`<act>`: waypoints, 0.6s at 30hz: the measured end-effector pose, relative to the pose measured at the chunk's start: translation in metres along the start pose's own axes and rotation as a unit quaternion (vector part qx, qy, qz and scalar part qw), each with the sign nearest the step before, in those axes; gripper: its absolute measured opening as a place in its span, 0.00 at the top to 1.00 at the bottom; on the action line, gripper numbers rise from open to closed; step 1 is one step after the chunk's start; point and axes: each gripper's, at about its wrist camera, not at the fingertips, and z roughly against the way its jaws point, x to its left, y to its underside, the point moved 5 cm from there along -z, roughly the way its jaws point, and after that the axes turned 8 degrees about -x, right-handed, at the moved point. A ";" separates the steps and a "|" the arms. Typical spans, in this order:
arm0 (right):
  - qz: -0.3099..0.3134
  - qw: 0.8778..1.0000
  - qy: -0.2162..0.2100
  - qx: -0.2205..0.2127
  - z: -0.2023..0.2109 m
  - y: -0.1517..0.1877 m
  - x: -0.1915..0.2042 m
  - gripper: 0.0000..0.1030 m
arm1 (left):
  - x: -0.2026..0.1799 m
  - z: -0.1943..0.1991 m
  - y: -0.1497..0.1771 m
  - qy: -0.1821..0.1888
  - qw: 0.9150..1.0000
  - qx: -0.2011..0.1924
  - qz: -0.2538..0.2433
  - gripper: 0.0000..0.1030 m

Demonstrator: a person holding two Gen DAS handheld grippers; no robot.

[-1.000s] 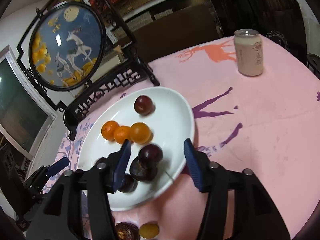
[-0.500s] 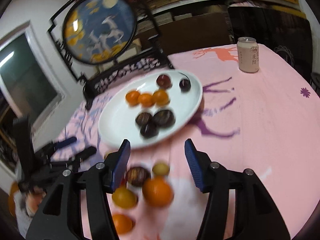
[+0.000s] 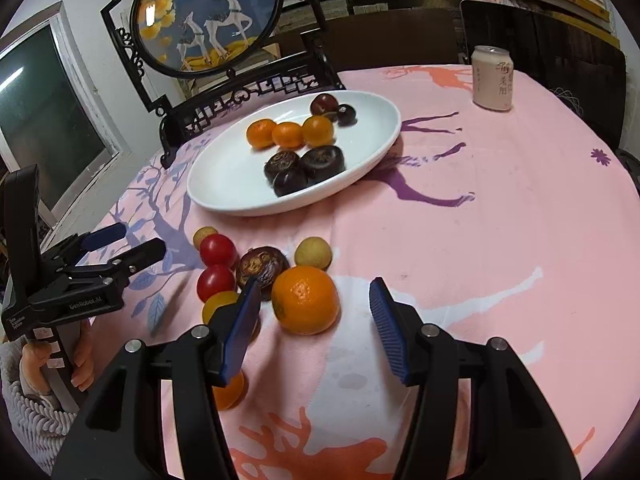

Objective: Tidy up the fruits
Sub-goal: 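Place both fruits on the white plate and release them, then grasp a small yellow fruit with the left tool while the right tool grasps an orange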

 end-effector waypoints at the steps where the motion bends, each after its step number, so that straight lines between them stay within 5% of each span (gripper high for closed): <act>1: 0.000 1.000 -0.003 0.000 0.000 0.000 0.001 0.45 | -0.002 0.000 0.000 -0.002 1.000 -0.001 -0.007 0.03; 11: -0.035 0.999 -0.029 0.009 -0.009 0.004 -0.001 0.47 | -0.015 -0.001 0.004 -0.009 0.999 0.002 -0.046 0.03; 18: -0.022 0.999 -0.021 0.019 -0.022 0.009 0.003 0.61 | -0.023 -0.005 0.009 -0.007 0.998 0.011 -0.066 0.03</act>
